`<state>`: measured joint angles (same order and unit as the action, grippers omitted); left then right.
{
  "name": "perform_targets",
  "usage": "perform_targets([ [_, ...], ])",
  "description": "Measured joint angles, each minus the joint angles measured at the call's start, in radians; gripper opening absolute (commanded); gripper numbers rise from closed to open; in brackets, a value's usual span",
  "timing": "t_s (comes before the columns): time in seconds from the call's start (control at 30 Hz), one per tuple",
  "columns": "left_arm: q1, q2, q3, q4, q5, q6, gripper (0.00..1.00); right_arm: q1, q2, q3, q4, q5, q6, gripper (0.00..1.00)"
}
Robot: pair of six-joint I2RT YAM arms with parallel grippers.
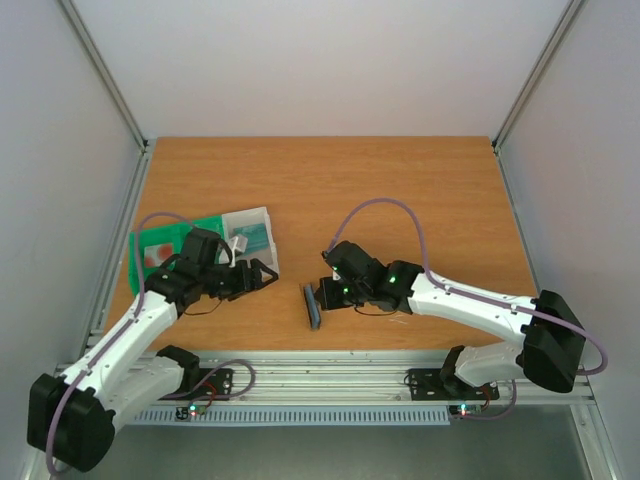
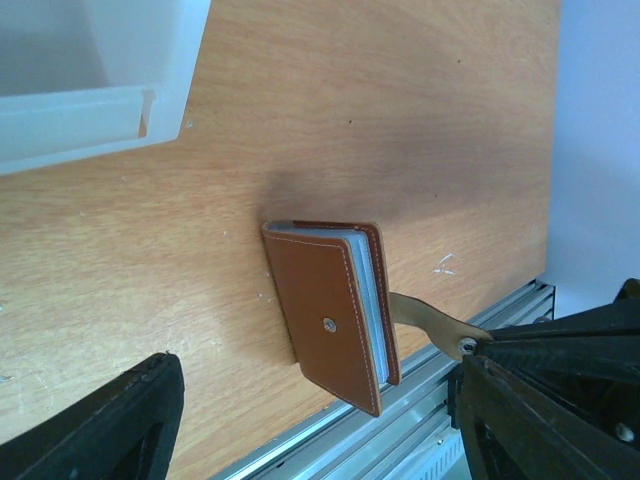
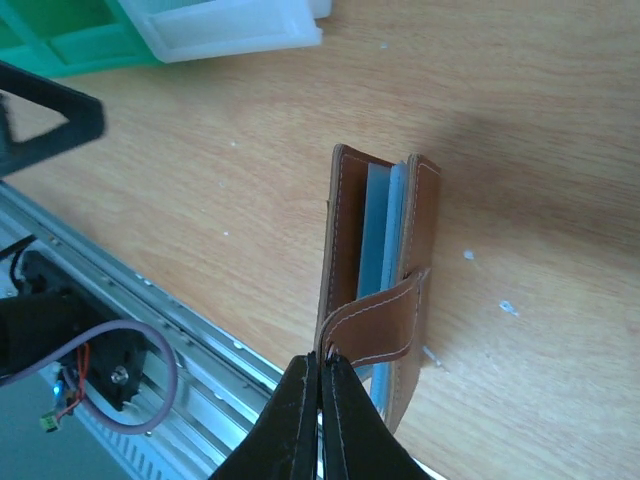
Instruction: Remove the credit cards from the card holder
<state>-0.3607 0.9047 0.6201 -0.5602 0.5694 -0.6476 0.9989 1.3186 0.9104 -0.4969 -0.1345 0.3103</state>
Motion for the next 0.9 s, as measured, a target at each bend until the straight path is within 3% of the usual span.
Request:
perform_targets([
  [0.5, -0.003, 0.129, -0.030, 0.036, 0.048, 0.001, 0.63, -0.034, 0.017, -0.033, 0.063, 0.022, 0.058, 0.01],
  [0.9, -0.018, 0.133, -0.031, 0.046, 0.042, -0.013, 0.57, -0.195, 0.011, -0.220, -0.001, 0.065, 0.109, 0.01],
])
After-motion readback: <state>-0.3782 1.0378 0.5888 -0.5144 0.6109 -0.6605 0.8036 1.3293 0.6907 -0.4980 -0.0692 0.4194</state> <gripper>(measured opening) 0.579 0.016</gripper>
